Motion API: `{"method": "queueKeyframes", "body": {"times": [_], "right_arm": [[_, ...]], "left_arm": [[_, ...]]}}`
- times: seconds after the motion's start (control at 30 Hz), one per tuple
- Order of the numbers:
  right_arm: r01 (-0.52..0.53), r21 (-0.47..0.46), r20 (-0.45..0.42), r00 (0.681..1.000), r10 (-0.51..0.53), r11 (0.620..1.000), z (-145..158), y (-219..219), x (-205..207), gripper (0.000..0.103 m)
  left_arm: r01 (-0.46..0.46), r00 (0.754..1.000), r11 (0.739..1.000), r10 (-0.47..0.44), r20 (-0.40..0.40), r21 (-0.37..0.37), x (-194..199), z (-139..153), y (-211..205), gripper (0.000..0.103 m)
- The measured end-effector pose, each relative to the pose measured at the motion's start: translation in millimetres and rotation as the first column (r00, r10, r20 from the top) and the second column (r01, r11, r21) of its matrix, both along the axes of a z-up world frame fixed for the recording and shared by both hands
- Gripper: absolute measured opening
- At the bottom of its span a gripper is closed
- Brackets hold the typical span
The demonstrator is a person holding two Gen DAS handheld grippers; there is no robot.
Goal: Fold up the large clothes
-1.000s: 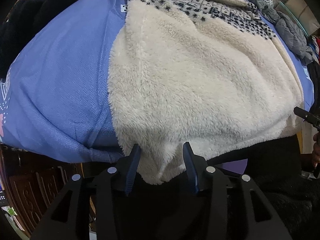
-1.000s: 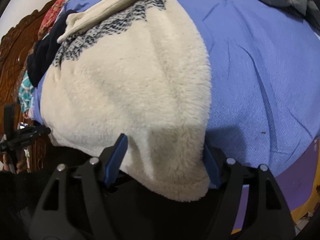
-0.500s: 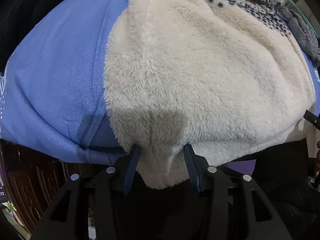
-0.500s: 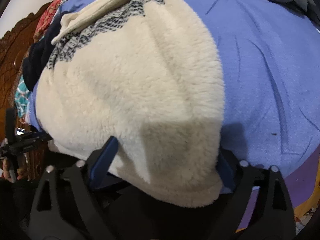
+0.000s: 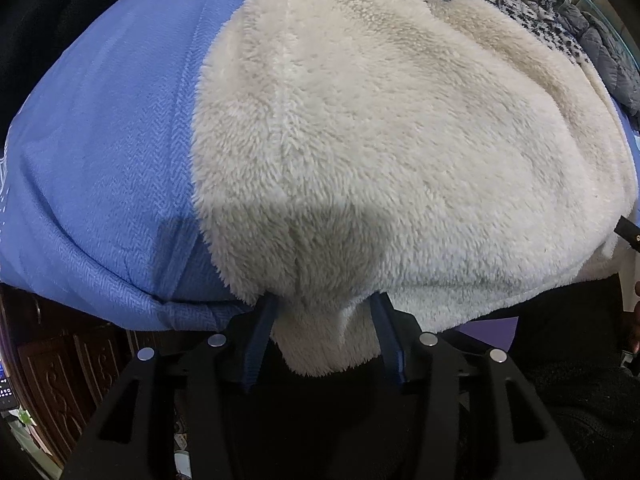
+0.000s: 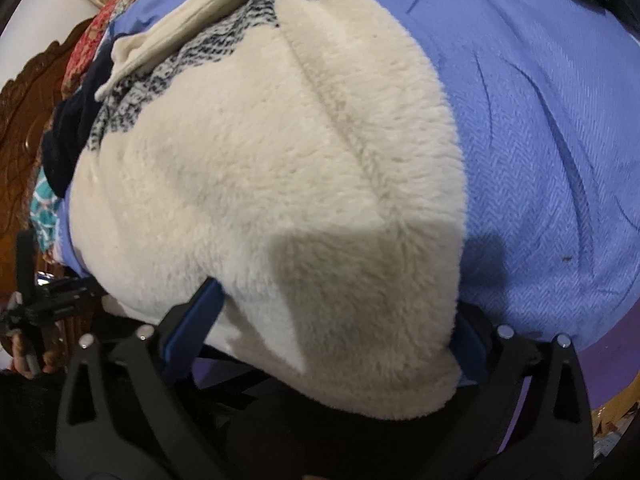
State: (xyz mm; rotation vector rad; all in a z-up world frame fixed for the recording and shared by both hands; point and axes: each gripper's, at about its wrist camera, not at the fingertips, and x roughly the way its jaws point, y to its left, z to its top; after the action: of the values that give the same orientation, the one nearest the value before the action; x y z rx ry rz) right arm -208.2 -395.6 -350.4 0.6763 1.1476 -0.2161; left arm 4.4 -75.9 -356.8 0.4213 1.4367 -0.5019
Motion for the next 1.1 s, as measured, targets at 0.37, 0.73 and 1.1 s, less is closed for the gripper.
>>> {"method": "queueKeyframes", "body": {"times": [0.37,0.73,1.1], "right_arm": [[-0.042,-0.001,-0.015,0.999,0.042,0.999,5.8,1.5,-8.1,0.083],[-0.156,0.065,-0.016,0.987,0.157,0.986,14.3,10.4,-19.8,0.02],[-0.253,0.226,0.344,0.924,0.165,0.941,91.7,-6.2,-5.6,0.016]], "left_arm": [[0.009,1.0,1.0,-0.009,0.007,0.01,-0.2,2.4,-1.5,0.07],[0.051,0.998,0.999,-0.051,0.021,-0.005,-12.4,11.3,1.1,0.048],[-0.048,0.997,0.937,0.023,-0.078,-0.347,19.8,90.8,34.4,0.028]]}}
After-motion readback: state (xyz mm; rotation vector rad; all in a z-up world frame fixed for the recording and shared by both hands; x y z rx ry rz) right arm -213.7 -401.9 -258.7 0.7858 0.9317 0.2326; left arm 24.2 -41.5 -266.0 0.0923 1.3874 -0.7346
